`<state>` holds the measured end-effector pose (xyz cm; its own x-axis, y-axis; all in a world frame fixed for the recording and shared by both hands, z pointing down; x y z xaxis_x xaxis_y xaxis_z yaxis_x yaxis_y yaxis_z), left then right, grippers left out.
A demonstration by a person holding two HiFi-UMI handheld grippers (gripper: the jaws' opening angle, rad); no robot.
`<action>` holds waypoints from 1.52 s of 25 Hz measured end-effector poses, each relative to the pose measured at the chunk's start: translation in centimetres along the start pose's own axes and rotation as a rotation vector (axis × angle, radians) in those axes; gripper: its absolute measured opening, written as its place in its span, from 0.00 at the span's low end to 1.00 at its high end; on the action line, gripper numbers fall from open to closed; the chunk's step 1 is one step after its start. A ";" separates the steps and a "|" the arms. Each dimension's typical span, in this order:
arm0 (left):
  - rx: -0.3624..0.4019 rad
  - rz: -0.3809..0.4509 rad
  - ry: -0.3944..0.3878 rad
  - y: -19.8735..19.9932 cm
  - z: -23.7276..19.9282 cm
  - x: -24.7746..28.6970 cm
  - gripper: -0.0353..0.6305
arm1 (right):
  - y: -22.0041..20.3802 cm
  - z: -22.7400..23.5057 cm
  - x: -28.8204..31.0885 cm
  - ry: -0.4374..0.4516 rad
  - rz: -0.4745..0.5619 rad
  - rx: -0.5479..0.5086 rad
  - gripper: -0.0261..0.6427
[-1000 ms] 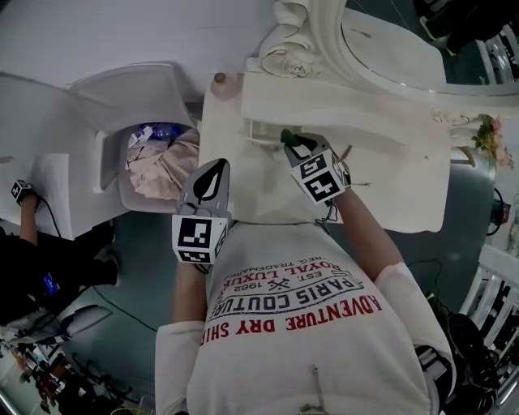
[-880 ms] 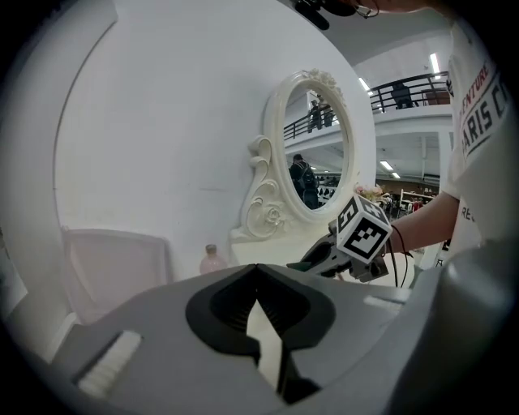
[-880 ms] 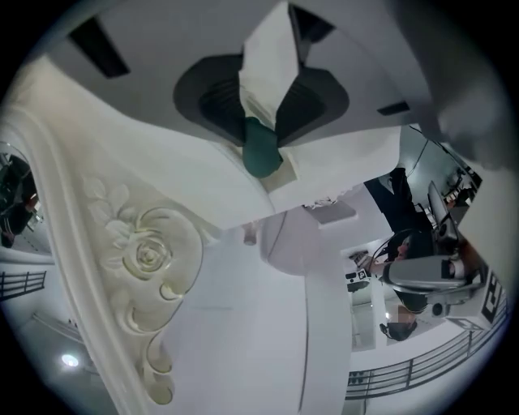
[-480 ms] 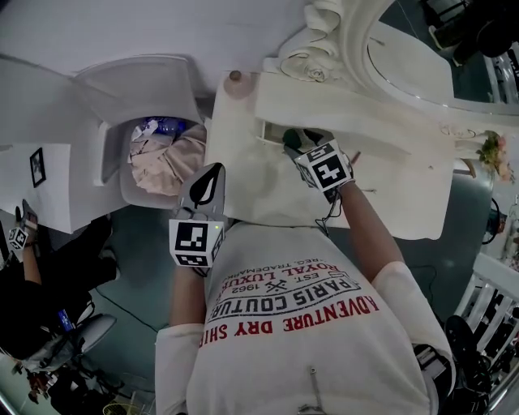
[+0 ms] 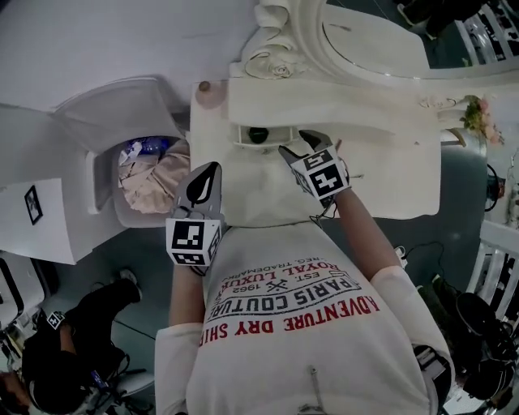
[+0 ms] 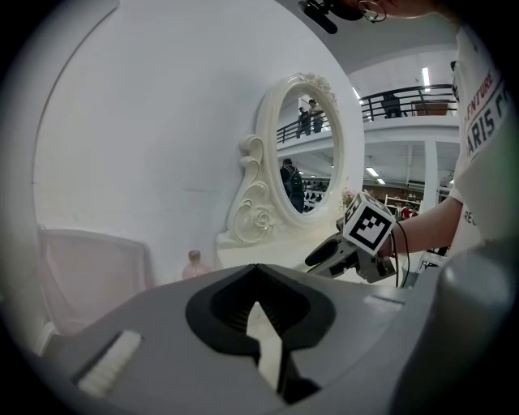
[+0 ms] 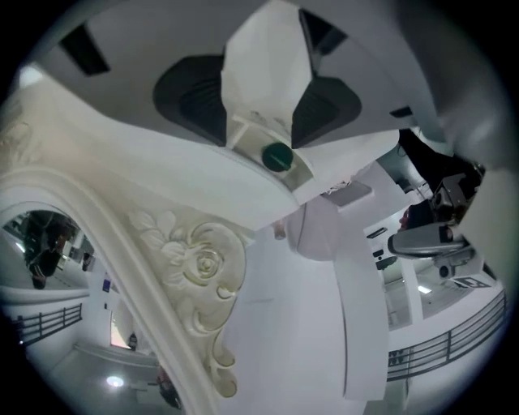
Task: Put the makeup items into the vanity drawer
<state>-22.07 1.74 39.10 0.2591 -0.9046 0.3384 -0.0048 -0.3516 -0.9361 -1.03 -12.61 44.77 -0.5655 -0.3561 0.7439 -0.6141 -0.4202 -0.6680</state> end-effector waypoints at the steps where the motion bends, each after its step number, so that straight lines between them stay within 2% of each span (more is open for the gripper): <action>1: 0.004 0.000 -0.016 0.1 0.3 0.5 0.07 | -0.6 0.5 -0.6 -0.019 0.003 0.019 0.40; 6: 0.039 -0.008 -0.124 0.8 2.7 3.4 0.07 | -4.9 2.8 -3.7 -0.137 0.000 0.140 0.40; 12: 0.067 -0.027 -0.227 1.2 5.0 6.4 0.07 | -10.3 4.7 -5.1 -0.239 -0.058 0.276 0.40; 17: 0.072 -0.059 -0.268 0.8 5.8 7.9 0.07 | -12.7 5.5 -4.0 -0.259 -0.095 0.359 0.40; 25: 0.073 -0.104 -0.282 -0.1 5.7 9.4 0.07 | -14.6 7.0 -1.3 -0.274 -0.141 0.456 0.40; 27: 0.072 -0.108 -0.281 -0.3 5.6 9.7 0.07 | -15.0 7.2 -1.0 -0.289 -0.155 0.474 0.29; 29: 0.066 -0.111 -0.280 -0.5 5.6 9.8 0.07 | -15.3 7.4 -1.1 -0.307 -0.167 0.479 0.25; 30: 0.063 -0.114 -0.280 -0.7 5.6 9.8 0.07 | -15.3 7.5 -1.2 -0.314 -0.175 0.478 0.17; 31: 0.061 -0.117 -0.281 -0.8 5.7 9.7 0.07 | -15.4 7.5 -1.3 -0.317 -0.182 0.479 0.15; 33: 0.063 -0.122 -0.282 -0.9 5.7 9.7 0.07 | -15.5 7.7 -1.4 -0.321 -0.189 0.492 0.12; 38: 0.077 -0.103 -0.282 -0.5 5.9 9.5 0.07 | -14.5 8.2 -2.9 -0.366 -0.153 0.468 0.11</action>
<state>-13.93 -5.27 42.17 0.5127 -0.7586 0.4021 0.1056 -0.4091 -0.9064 14.00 -12.36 52.44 -0.2127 -0.4914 0.8445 -0.3192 -0.7819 -0.5354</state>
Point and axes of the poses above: the fingertips, and each gripper's own axes: x forward along the fingers, z to its right, y out of its top, the point moved 9 cm from there along -x, backward along the fingers, and after that the axes turned 3 degrees about z, right-handed, at the moved point
